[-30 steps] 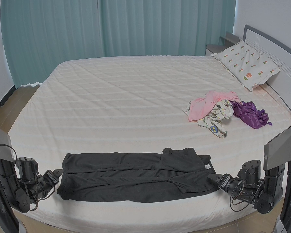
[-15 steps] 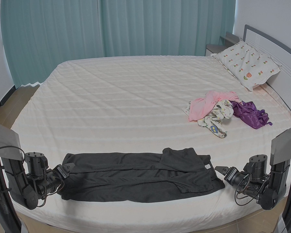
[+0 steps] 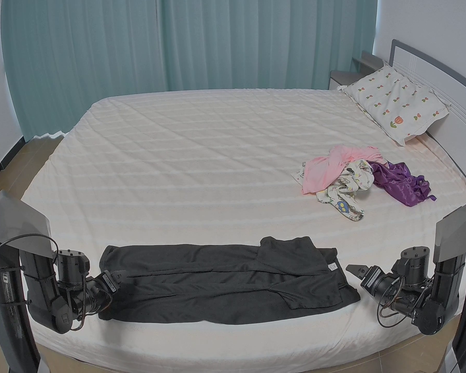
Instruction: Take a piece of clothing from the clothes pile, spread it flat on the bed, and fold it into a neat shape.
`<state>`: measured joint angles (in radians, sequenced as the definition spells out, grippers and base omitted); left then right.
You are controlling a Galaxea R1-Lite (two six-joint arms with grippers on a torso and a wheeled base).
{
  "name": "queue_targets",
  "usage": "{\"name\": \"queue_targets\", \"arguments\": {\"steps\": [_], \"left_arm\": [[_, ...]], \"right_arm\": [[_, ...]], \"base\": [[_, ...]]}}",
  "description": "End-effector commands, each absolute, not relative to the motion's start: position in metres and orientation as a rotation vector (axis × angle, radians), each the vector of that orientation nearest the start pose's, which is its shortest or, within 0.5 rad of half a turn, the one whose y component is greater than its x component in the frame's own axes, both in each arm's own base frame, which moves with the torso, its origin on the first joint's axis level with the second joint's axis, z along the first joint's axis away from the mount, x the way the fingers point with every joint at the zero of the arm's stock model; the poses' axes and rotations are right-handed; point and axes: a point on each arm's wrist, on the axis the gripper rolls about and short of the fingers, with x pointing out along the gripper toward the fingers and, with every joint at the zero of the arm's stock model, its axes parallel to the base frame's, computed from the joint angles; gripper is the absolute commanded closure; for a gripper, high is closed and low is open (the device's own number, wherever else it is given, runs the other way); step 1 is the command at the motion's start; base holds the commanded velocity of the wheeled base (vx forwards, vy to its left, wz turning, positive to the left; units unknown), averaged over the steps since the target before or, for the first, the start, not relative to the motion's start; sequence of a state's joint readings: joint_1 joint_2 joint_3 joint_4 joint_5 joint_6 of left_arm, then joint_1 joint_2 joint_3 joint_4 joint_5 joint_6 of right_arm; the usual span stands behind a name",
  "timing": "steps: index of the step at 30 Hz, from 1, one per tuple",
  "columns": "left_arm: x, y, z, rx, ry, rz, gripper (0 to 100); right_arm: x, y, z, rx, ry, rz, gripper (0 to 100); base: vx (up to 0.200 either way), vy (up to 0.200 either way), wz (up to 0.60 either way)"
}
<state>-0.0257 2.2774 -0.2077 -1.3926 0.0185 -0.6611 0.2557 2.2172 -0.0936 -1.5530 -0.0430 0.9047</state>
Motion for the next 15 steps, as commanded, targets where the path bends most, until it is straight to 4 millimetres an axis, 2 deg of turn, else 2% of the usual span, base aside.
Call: {"name": "queue_targets", "arguments": {"steps": [1,15], "left_arm": [[0.2625,-0.0058,-0.0349,-0.616,0.666,0.232,100],[0.2696,0.0003,-0.0312,-0.626,0.589,0.332,100]], "right_arm": [[0.2328,0.0600,-0.0034,0.794,0.606,-0.057,0],[0.2331,0.0632,0.0020,0.745,0.587,-0.015,0]], "base": [[0.000,0.000,0.00],[0.000,0.000,0.00]]}}
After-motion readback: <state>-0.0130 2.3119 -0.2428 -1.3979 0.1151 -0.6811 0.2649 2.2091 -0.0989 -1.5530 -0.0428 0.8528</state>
